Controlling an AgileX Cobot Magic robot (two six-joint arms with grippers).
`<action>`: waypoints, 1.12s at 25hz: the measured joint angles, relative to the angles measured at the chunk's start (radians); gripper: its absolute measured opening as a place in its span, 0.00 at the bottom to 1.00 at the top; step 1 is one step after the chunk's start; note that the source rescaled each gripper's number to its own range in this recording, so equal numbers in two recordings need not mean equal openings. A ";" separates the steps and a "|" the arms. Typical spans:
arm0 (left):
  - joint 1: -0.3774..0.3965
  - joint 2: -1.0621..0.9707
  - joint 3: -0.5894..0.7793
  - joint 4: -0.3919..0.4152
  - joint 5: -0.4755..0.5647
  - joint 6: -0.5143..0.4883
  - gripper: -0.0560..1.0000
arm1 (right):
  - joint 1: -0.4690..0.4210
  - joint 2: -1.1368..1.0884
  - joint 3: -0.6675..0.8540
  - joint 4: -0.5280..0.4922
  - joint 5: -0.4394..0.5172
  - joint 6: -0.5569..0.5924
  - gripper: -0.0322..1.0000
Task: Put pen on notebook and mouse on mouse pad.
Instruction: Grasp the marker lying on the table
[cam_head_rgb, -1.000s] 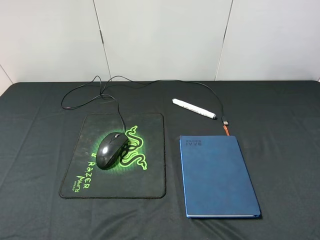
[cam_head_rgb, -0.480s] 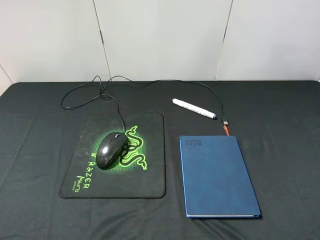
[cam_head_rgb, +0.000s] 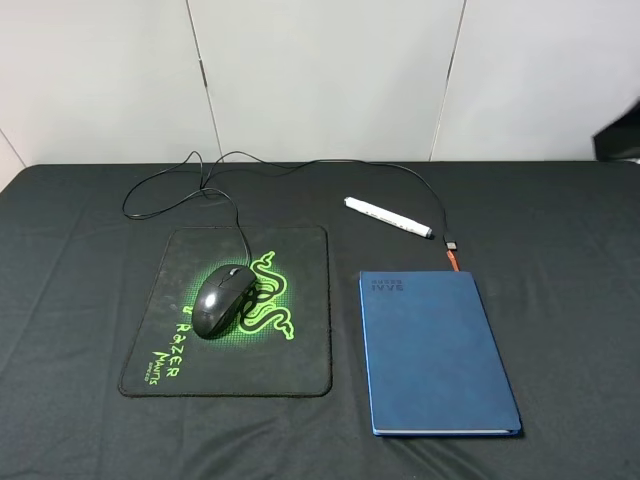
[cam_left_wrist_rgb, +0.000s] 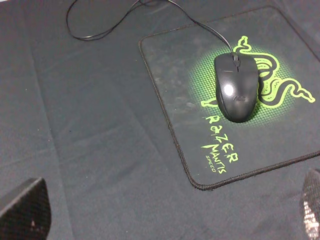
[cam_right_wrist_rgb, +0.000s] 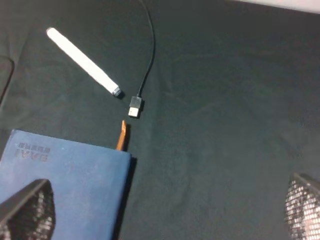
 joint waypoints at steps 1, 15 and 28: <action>0.000 0.000 0.000 0.000 0.000 0.000 1.00 | 0.000 0.028 -0.020 0.012 0.000 -0.027 1.00; 0.000 0.000 0.000 0.000 0.000 0.000 1.00 | 0.100 0.428 -0.251 0.112 -0.036 -0.298 1.00; 0.000 0.000 0.000 0.000 0.000 0.000 1.00 | 0.367 0.832 -0.529 0.066 -0.041 -0.305 1.00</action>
